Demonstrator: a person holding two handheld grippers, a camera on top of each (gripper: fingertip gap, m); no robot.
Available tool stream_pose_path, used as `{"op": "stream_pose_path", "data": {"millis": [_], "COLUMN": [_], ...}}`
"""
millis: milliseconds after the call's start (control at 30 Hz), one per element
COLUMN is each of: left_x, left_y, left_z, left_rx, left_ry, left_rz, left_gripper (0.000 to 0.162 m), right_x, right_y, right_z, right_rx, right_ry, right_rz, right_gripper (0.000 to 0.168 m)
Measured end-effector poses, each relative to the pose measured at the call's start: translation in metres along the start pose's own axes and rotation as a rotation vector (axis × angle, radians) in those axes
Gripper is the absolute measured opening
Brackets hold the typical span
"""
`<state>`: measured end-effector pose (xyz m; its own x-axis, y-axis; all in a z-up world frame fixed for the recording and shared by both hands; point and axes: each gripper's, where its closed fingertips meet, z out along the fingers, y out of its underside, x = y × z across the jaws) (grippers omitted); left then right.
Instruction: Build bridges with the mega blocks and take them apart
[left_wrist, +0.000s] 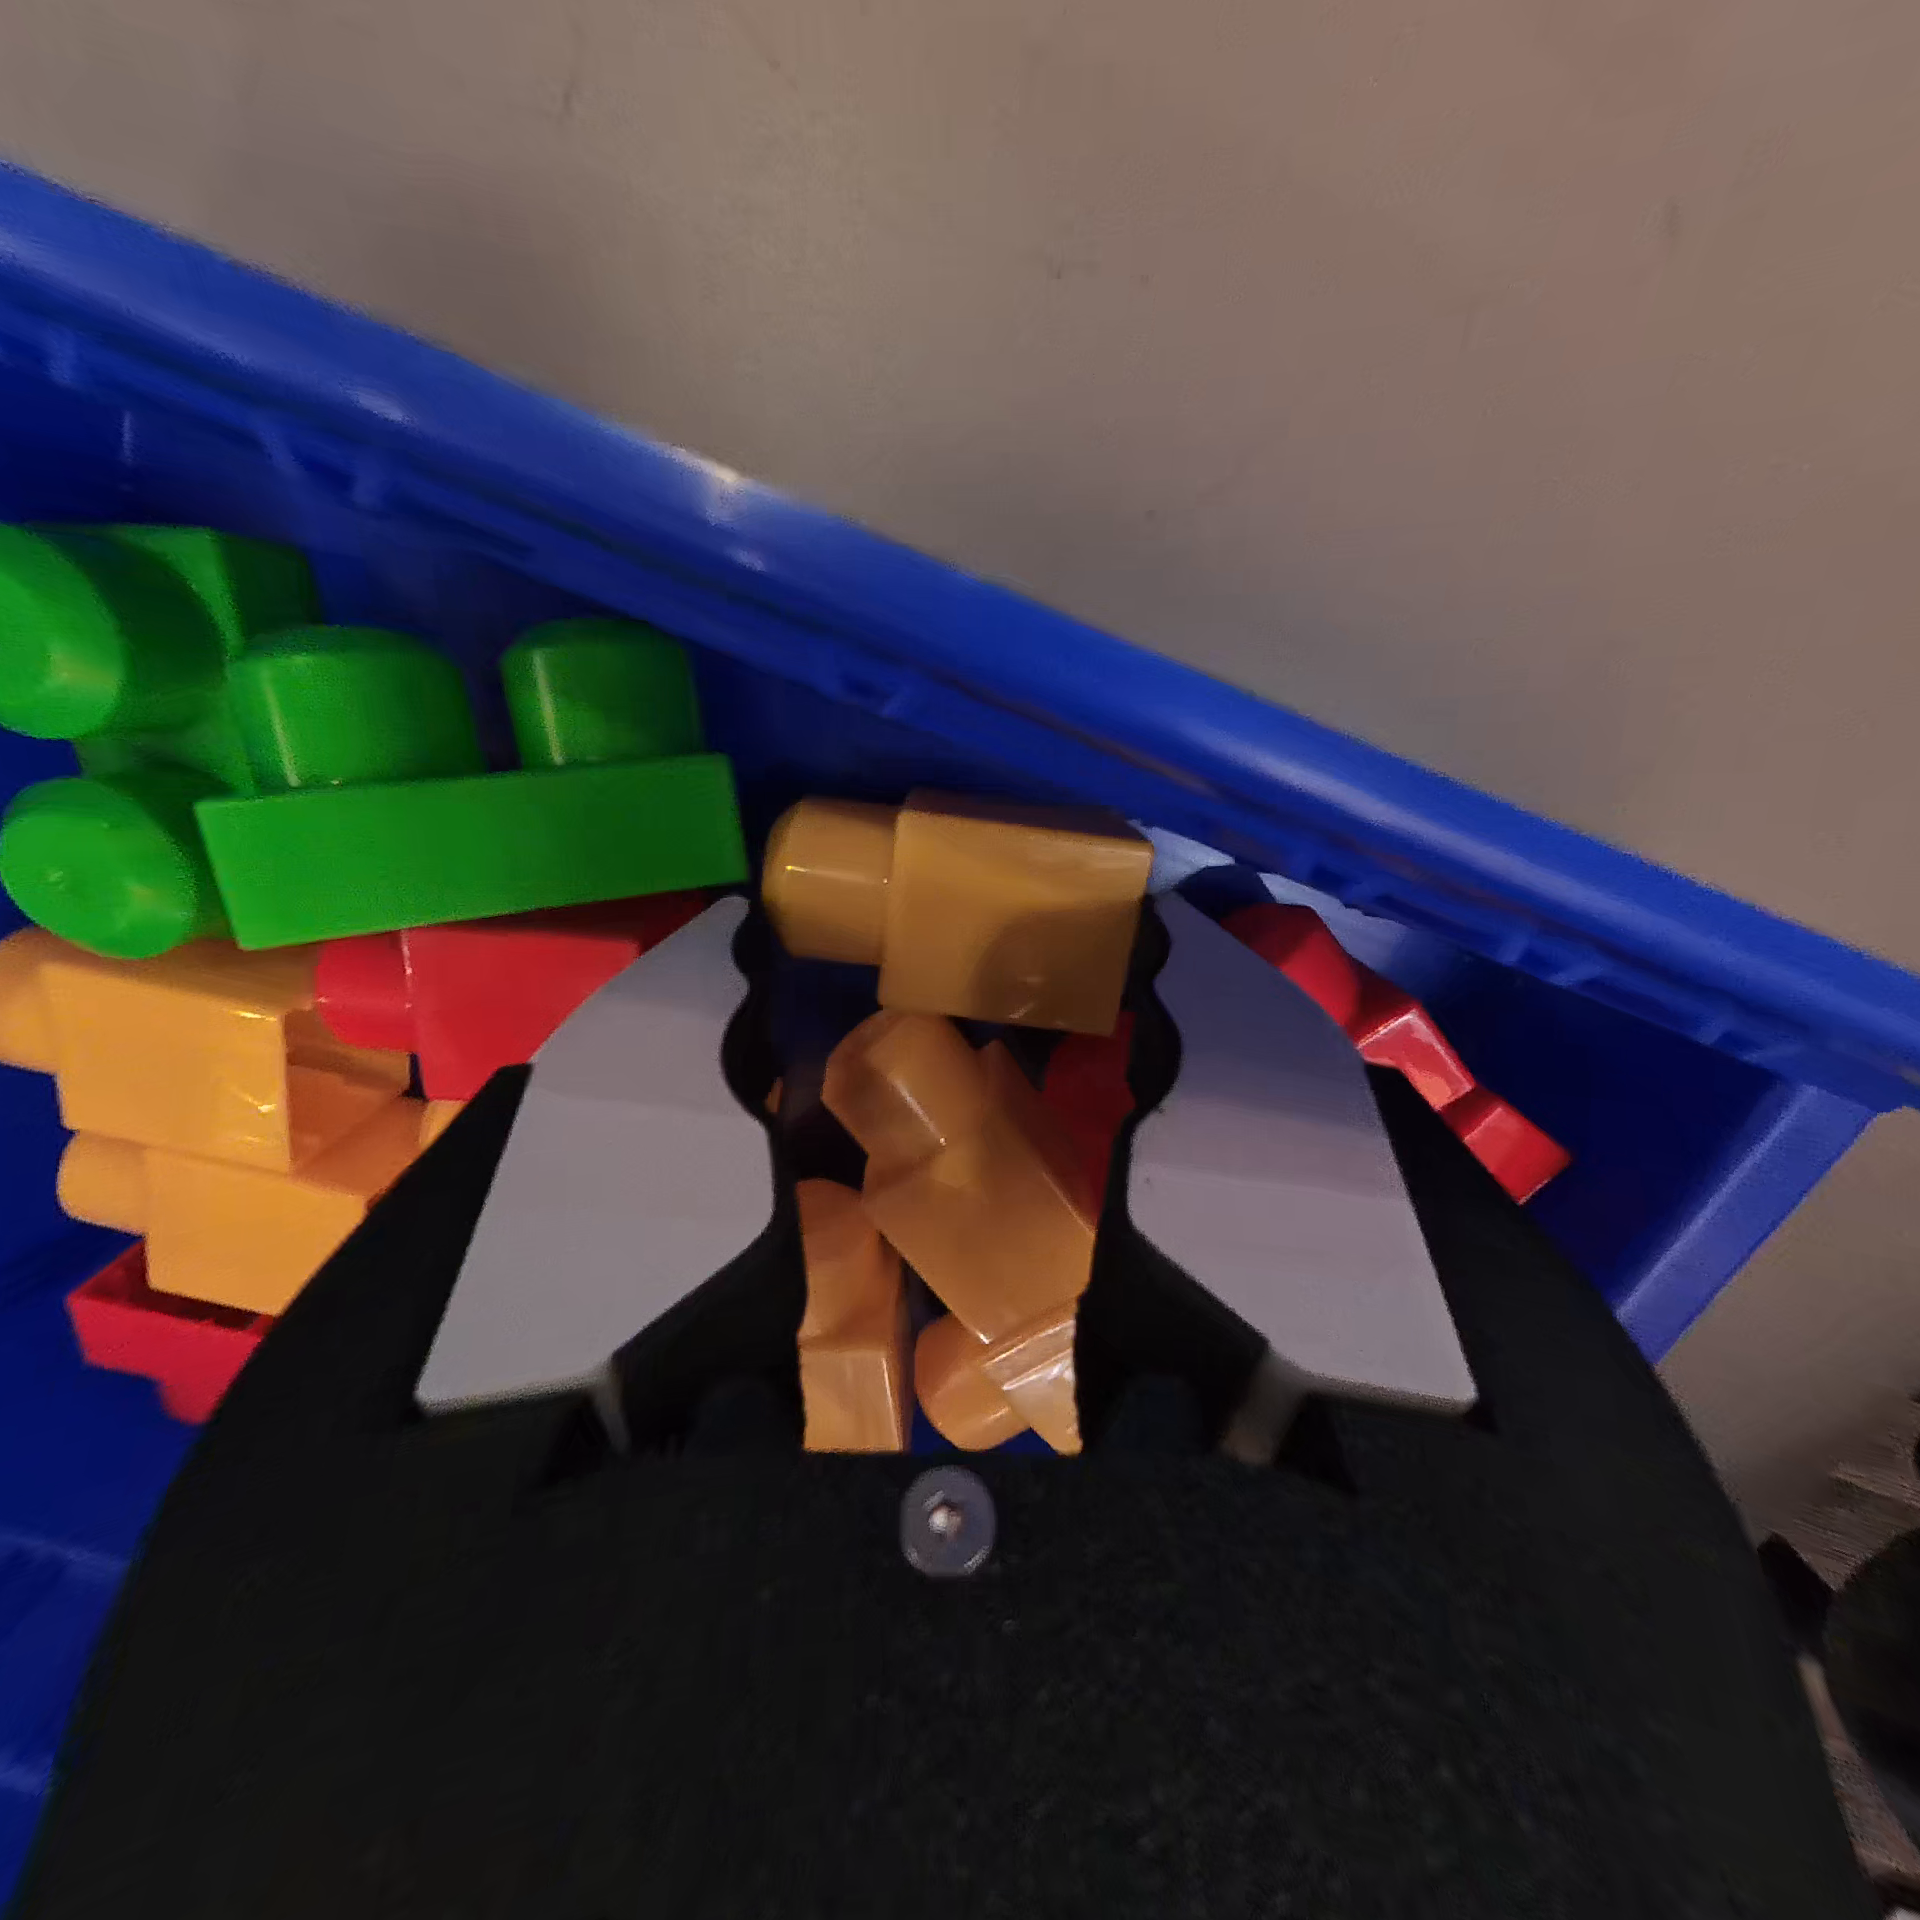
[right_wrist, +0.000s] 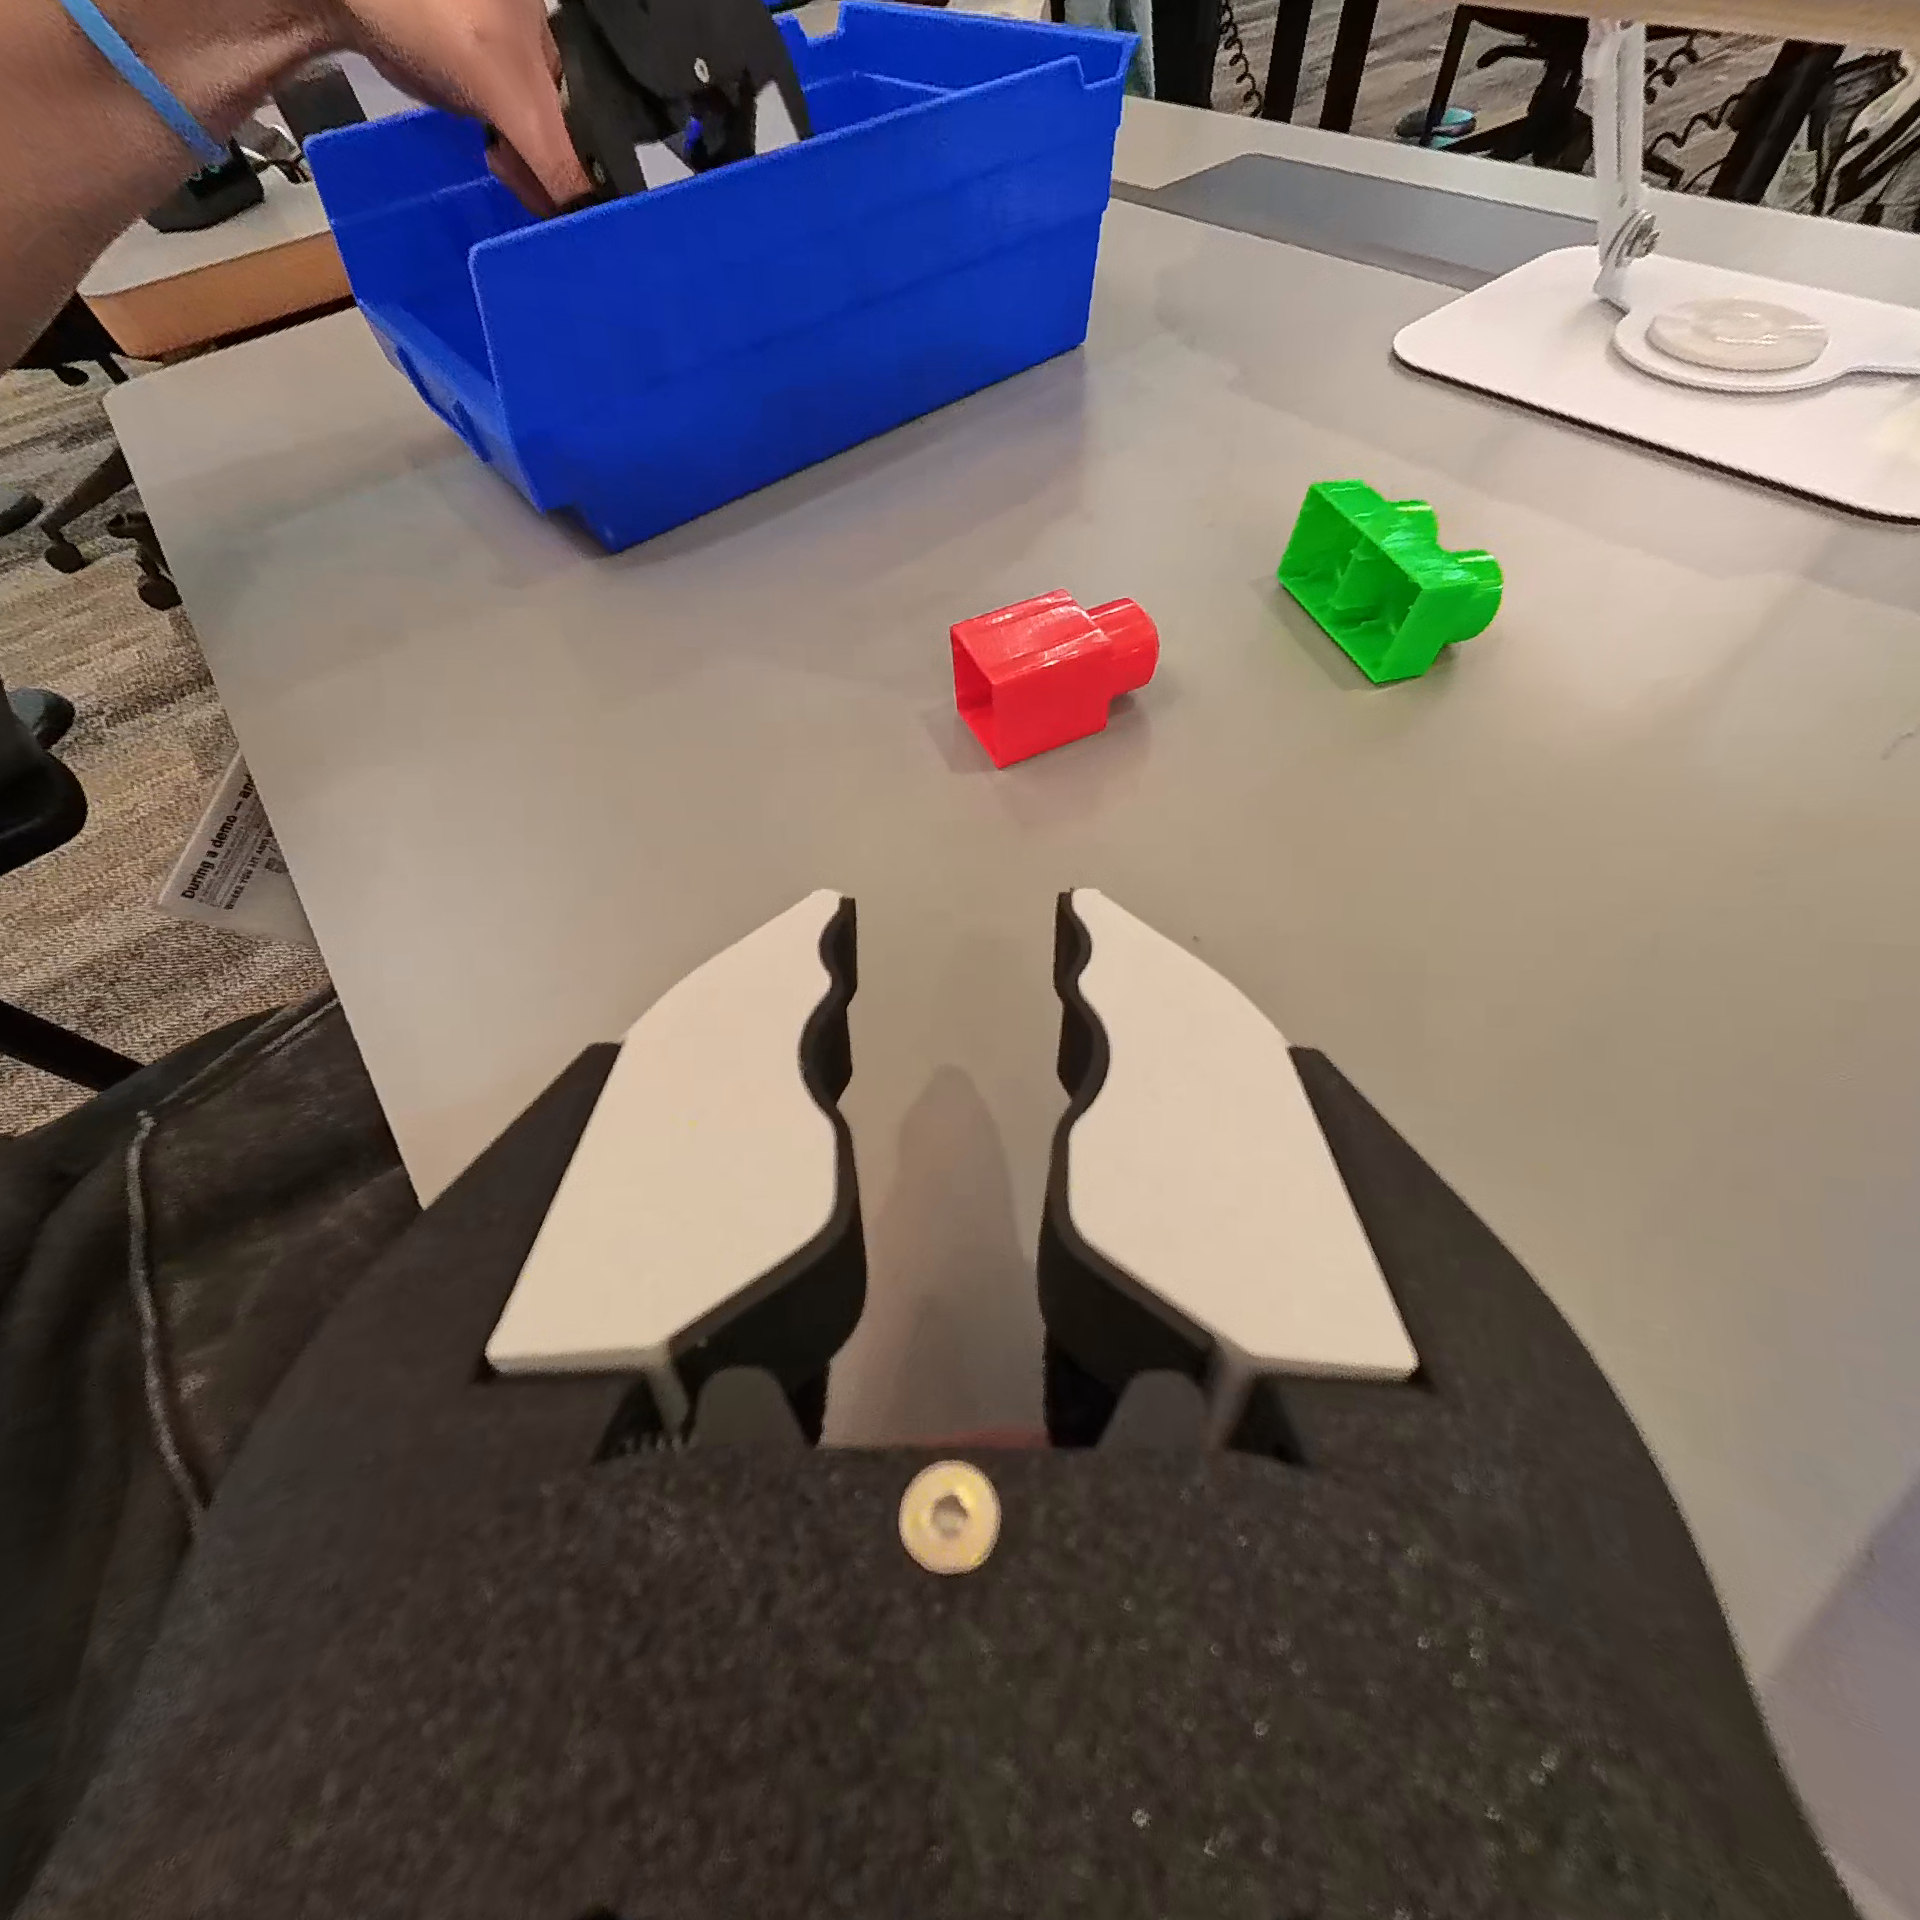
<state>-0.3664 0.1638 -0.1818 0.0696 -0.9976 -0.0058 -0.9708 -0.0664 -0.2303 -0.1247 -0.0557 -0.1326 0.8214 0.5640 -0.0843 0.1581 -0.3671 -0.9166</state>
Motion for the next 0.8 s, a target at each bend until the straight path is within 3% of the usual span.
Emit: {"op": "stream_pose_path", "data": {"millis": [167,300,433,500,600,800], "left_x": [0.001,0.013,0.046,0.067,0.088,0.097], "left_y": [0.006,0.007,-0.027,-0.056,-0.095,-0.144], "left_z": [-0.013,-0.062,-0.13,-0.147,-0.132,-0.032], "left_rx": [0.002,0.105,0.259,0.304,0.245,0.055], "left_ry": [-0.079,-0.095,-0.109,-0.107,-0.105,-0.003], "left_rz": [0.035,0.029,0.135,0.23,0.377,0.454], "left_gripper": [0.066,0.066,0.066,0.066,0.066,0.066], "right_x": [-0.002,-0.004,-0.004,-0.005,-0.006,-0.003], "right_y": [0.0,0.0,-0.001,-0.002,-0.004,-0.008], "right_z": [0.001,0.001,0.0,0.0,-0.002,-0.009], "right_rx": [-0.007,-0.005,-0.001,0.0,0.006,0.025], "right_ry": [-0.001,-0.004,-0.002,-0.003,0.0,0.013], "right_rz": [-0.013,-0.015,-0.016,-0.019,-0.031,-0.032], "right_gripper": [0.036,0.035,0.035,0.035,0.035,0.035]}}
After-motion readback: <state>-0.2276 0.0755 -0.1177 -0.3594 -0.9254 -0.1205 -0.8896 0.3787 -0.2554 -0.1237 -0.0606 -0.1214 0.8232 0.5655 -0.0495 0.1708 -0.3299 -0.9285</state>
